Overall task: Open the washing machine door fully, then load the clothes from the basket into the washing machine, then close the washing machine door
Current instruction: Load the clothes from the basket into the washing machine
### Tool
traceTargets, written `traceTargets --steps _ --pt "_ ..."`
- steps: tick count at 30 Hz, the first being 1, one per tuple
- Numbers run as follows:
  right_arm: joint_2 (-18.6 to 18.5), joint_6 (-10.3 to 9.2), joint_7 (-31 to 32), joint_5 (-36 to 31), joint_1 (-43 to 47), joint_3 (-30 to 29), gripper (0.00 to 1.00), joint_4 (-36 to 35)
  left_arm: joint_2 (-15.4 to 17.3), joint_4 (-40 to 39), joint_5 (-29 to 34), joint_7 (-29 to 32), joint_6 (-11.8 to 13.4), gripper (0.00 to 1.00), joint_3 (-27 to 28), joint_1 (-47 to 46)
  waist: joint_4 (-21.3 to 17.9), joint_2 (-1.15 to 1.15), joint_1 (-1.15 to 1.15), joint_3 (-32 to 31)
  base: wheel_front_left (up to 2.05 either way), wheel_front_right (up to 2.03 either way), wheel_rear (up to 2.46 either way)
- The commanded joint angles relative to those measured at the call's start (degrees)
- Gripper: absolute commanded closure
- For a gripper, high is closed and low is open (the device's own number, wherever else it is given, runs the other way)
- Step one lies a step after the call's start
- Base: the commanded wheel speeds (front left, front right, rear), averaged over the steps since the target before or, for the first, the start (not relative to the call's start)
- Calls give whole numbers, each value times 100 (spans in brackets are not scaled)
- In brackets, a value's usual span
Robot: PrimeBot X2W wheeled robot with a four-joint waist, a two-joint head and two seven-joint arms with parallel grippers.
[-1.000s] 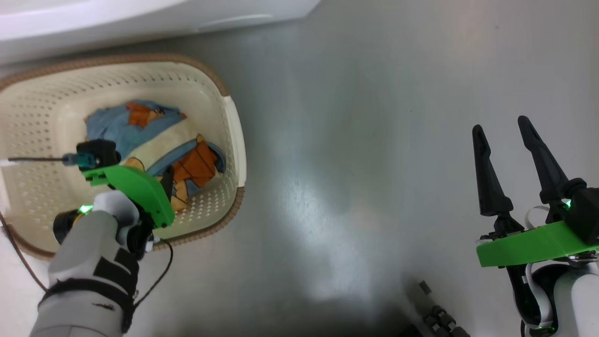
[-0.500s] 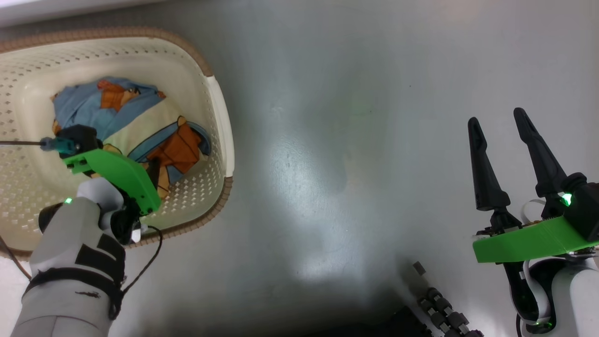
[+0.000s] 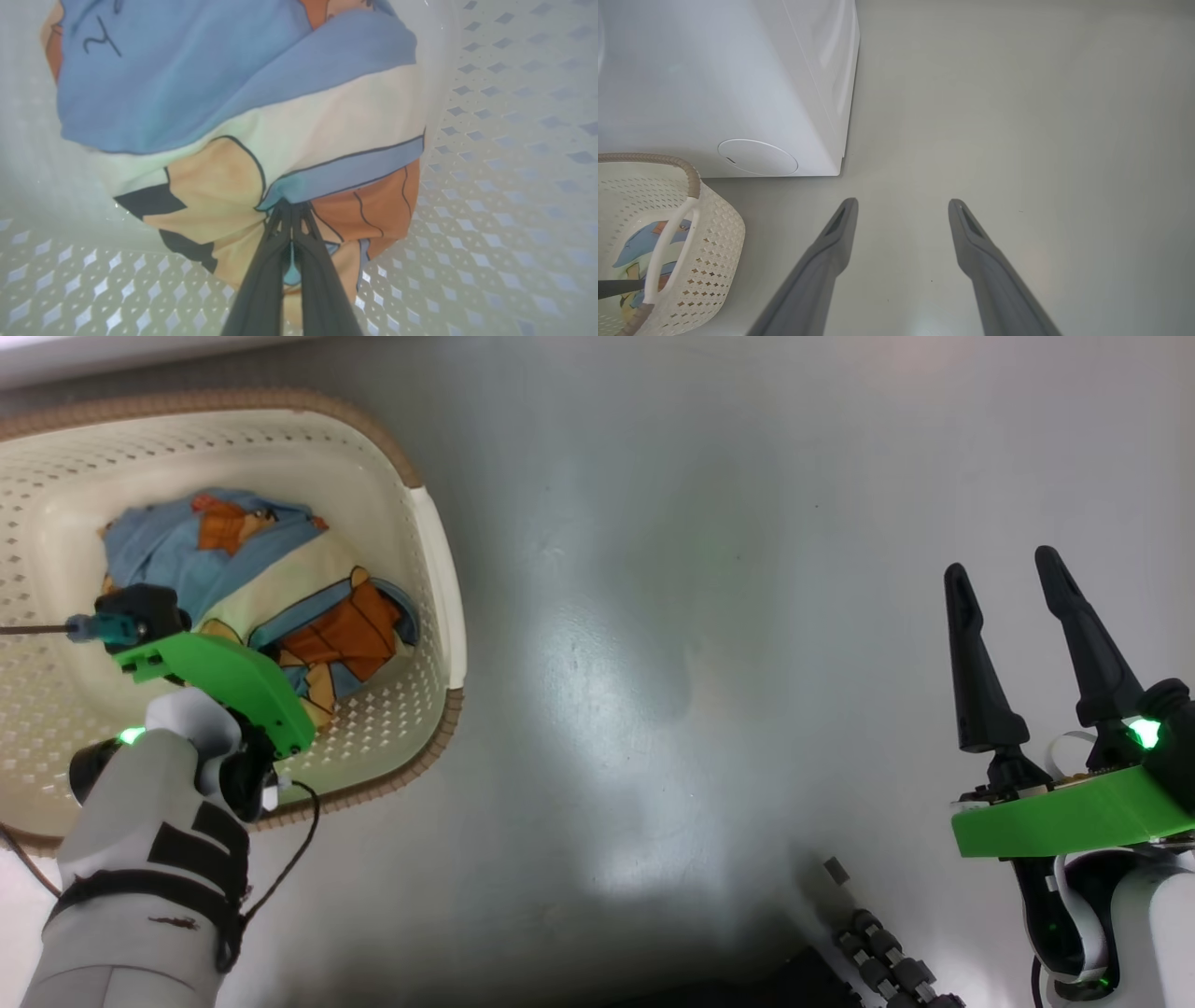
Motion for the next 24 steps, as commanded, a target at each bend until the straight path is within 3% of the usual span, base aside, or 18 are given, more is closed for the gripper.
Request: traceTargets --steps 1,16,24 --pt "-37 25 -38 42 140 90 0 -141 180 -18 -28 -78 3 100 82 253 44 0 0 -41 0 0 0" --pt "-37 25 -75 99 174 -227 0 23 69 -74 126 -2015 -198 100 -90 440 449 0 0 -697 0 0 0" --pt "-37 25 -52 98 305 -411 0 161 75 -642 235 -2282 -158 100 -22 808 602 0 0 -1313 0 0 0"
